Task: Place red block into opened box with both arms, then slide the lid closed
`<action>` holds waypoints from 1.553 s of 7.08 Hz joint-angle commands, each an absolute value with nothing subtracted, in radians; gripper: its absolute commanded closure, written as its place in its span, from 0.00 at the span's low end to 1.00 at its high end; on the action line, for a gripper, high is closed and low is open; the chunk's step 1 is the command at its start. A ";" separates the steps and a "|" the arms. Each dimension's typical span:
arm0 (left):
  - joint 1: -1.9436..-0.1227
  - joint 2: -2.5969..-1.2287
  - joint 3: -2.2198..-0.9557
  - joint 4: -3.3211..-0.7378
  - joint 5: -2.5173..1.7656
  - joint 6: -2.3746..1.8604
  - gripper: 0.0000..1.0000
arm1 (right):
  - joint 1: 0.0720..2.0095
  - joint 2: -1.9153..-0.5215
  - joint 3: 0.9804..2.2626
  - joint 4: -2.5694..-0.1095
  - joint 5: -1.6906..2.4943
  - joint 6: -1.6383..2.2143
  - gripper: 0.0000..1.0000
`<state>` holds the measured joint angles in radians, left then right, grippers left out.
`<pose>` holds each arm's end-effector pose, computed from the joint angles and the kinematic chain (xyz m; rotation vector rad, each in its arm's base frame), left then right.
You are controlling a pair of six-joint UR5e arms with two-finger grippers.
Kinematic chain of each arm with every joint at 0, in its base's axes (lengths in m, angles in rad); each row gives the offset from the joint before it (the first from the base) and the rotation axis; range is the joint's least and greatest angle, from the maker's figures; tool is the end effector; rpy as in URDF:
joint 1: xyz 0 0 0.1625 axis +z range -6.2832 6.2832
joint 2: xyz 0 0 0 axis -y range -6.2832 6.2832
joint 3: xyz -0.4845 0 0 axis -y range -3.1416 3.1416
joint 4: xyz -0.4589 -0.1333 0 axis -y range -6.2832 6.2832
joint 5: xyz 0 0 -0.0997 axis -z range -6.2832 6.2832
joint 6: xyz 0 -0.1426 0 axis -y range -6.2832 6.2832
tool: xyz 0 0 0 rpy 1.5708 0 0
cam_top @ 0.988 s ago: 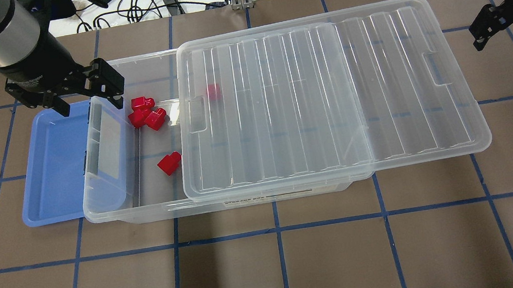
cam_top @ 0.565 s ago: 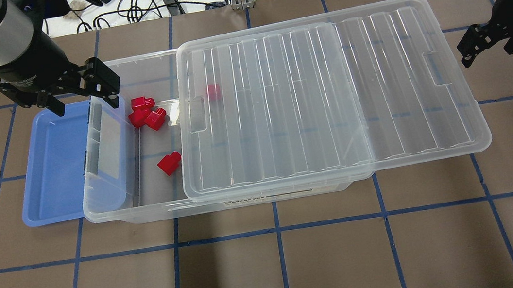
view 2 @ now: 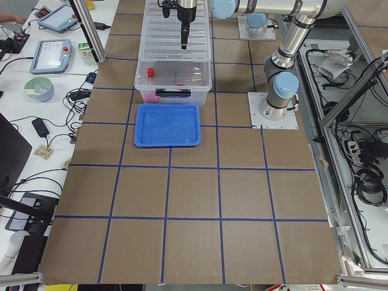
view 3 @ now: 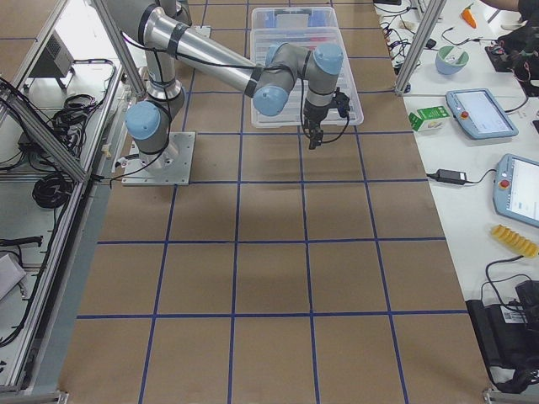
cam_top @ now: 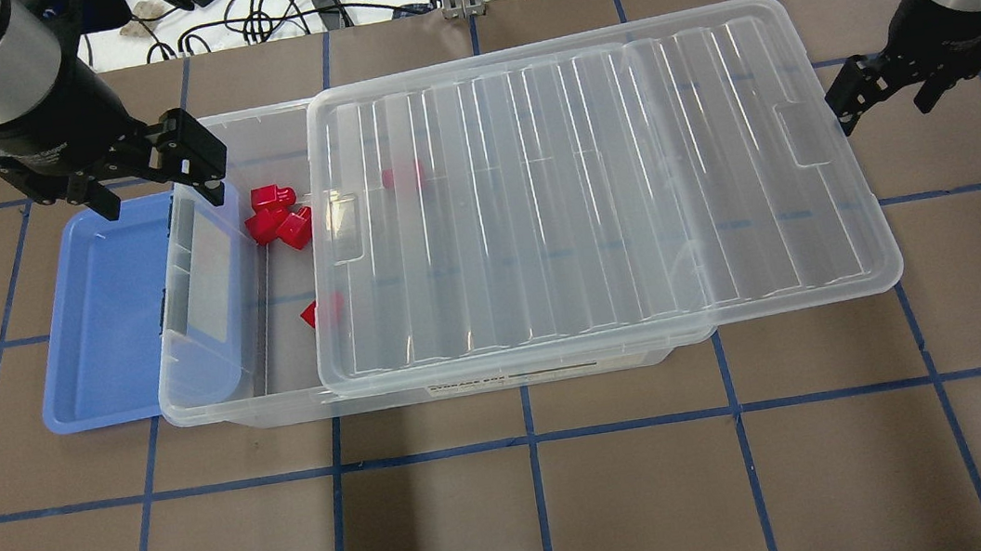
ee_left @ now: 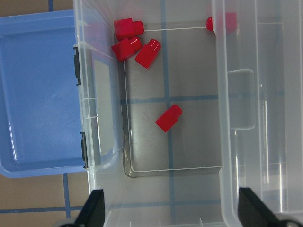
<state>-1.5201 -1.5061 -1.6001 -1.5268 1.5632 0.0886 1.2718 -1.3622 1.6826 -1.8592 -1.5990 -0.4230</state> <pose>-0.1069 -0.5441 0.5280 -0.0599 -3.1365 0.1251 -0.0623 -0.6411 0.3463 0.1944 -3.1198 -0.0624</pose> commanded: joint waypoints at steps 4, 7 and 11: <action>-1.519 -1.503 -1.592 -1.534 1.568 0.087 0.00 | 1.462 -1.362 1.683 -1.864 -1.597 -0.177 0.00; -1.519 -1.505 -1.591 -1.531 1.566 0.087 0.00 | 1.534 -1.359 1.680 -1.868 -1.600 -0.091 0.00; -1.517 -1.505 -1.589 -1.529 1.566 0.089 0.00 | 1.532 -1.391 1.570 -1.837 -1.601 -0.101 0.00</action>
<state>-1.5172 -1.5048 -1.5902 -1.5295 1.5662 0.0881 1.5285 -1.3700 1.6345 -1.8761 -1.5994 -0.1043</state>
